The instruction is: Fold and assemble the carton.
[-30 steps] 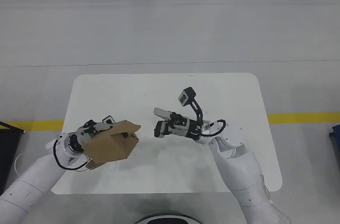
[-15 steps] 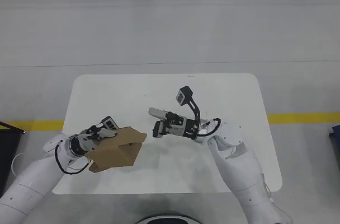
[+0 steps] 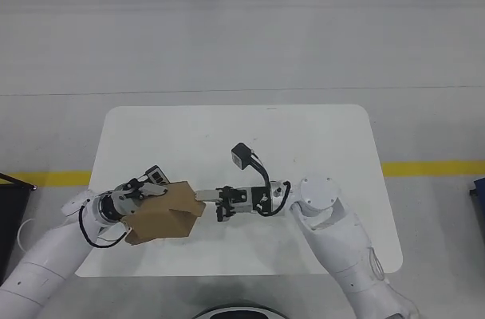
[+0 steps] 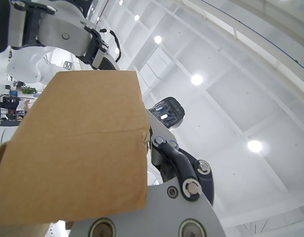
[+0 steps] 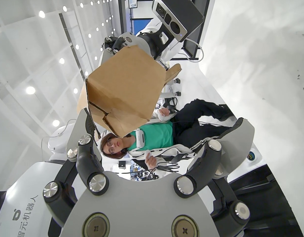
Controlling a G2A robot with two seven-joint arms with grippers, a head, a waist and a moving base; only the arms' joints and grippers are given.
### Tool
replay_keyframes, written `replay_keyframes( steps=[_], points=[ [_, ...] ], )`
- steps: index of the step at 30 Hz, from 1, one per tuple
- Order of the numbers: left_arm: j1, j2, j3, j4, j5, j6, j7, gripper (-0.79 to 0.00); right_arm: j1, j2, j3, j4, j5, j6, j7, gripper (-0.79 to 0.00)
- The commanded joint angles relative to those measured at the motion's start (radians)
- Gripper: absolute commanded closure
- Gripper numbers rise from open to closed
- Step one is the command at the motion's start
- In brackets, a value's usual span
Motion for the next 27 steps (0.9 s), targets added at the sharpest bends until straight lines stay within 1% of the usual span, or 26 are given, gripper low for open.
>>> replay_keyframes(
  steps=[1, 10, 20, 27],
  points=[
    [0.002, -0.003, -0.005, 0.002, 0.003, 0.004, 0.000, 0.000, 0.000, 0.003, -0.006, -0.003, -0.010, 0.002, 0.003, -0.785],
    [0.011, -0.015, -0.029, 0.003, 0.027, 0.019, -0.001, 0.000, -0.004, 0.018, -0.038, -0.022, -0.050, 0.022, 0.030, -0.785],
    [0.023, -0.028, -0.047, -0.004, 0.067, 0.029, 0.010, 0.000, 0.014, 0.027, -0.063, -0.023, -0.054, 0.046, -0.005, -0.785],
    [0.029, -0.039, -0.053, -0.003, 0.083, 0.034, 0.009, 0.000, 0.048, 0.029, -0.105, -0.005, -0.086, 0.091, -0.036, -0.785]
  ],
)
